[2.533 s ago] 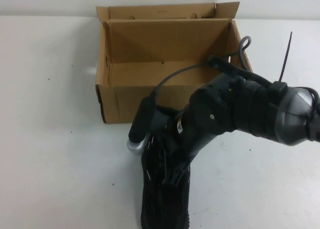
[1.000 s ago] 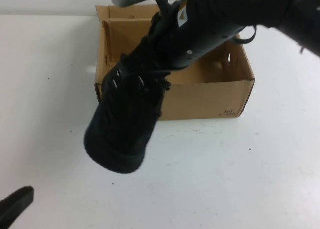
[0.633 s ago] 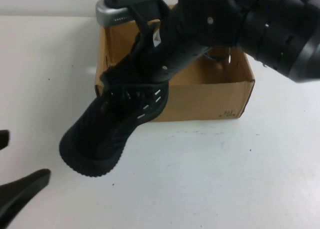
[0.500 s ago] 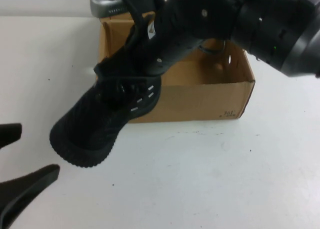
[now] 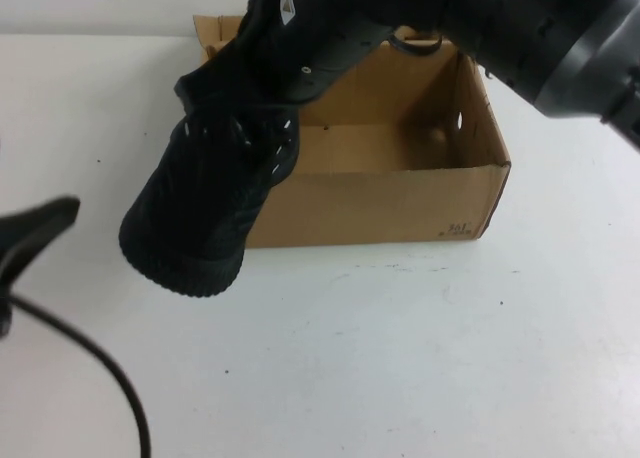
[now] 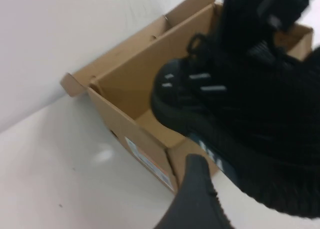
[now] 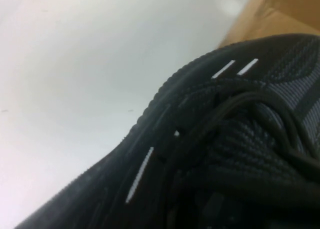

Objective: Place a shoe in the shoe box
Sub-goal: Hand over the shoe

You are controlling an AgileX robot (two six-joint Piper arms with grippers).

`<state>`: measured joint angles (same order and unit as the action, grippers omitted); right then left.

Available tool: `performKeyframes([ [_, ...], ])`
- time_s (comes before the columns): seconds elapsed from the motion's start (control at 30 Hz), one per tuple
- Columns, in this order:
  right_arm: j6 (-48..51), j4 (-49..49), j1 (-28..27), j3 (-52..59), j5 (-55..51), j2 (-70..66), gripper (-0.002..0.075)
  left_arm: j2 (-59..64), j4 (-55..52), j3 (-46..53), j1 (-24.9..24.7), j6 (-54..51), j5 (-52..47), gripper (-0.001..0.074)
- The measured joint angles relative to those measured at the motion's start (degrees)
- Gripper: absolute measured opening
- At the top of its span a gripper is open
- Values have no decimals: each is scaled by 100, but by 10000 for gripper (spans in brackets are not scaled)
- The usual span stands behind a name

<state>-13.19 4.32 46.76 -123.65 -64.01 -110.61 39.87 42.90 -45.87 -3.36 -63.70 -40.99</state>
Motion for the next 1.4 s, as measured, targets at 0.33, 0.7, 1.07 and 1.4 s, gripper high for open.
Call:
performKeyframes([
  [0.33, -231, 855, 0, -25, 58, -61, -1, 934, 49, -567, -857, -204, 396, 470],
  [0.7, -266, 1408, -11, -25, 9, -86, -1, 1890, -2805, -579, -3202, 2526, 2077, 454],
  [1.07, -414, 741, -547, -25, -7, -88, -1, 2520, -6571, -579, -3872, 6955, 2216, 476],
  [1.4, -414, 264, -735, -25, 73, -88, -1, 2794, -6946, -605, -3936, 7505, 2826, 512],
])
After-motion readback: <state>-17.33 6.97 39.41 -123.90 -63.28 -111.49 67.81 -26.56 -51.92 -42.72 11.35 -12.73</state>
